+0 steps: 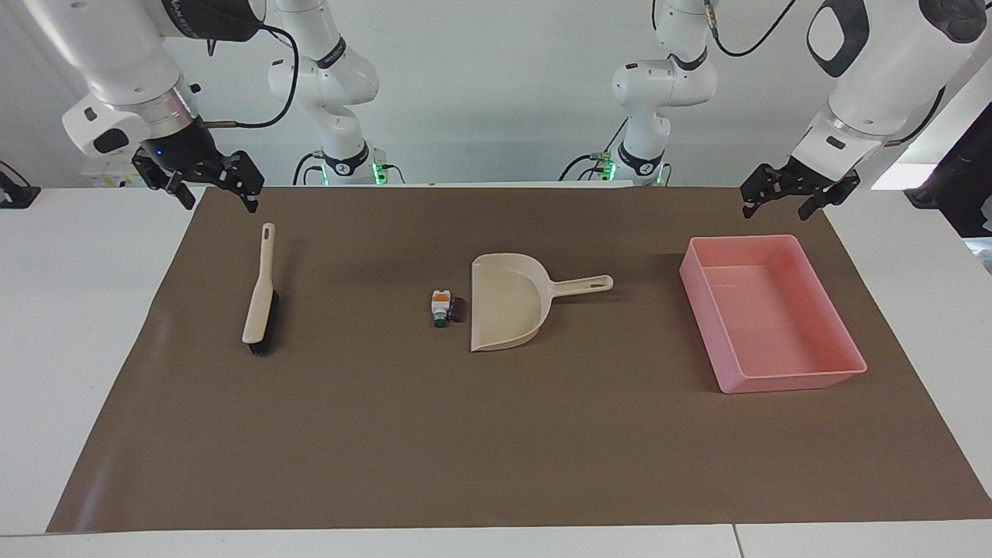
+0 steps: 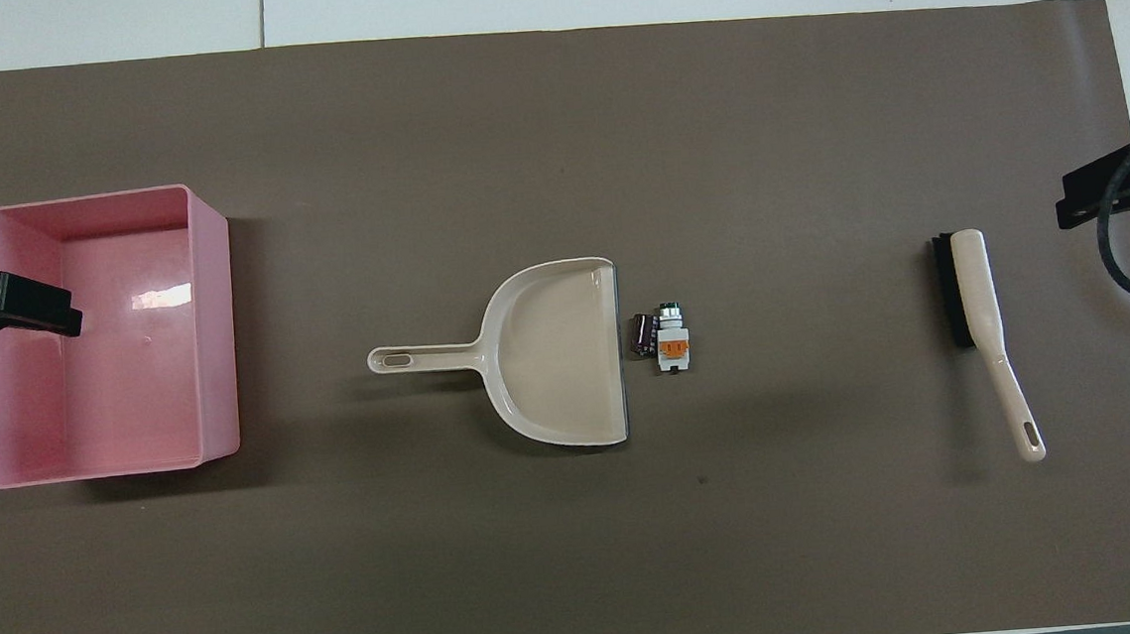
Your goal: Clean e-waste and dump in bin
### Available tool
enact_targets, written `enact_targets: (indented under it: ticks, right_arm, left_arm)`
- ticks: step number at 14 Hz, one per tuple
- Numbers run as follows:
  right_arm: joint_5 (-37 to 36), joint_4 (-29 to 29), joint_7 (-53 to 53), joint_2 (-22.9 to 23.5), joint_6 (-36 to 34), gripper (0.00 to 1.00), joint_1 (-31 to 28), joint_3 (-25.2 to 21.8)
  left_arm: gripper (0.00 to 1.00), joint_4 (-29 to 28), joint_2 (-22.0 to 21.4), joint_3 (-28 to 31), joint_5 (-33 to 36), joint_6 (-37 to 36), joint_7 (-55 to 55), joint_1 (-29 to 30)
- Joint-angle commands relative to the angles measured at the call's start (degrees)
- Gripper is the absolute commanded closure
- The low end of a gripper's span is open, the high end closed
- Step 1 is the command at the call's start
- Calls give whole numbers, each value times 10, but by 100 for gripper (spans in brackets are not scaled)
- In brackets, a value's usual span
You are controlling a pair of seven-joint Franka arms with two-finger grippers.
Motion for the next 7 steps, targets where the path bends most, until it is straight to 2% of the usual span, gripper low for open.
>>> enact_targets:
  ticks: [1, 7]
  right_arm:
    - [-4, -9, -16, -8, 4, 0, -4, 2]
    - [-4, -17, -14, -9, 4, 0, -4, 2]
  left_arm:
    - [0, -24, -22, -4, 11, 7, -9, 4]
    - [0, -22, -20, -5, 10, 30, -8, 2]
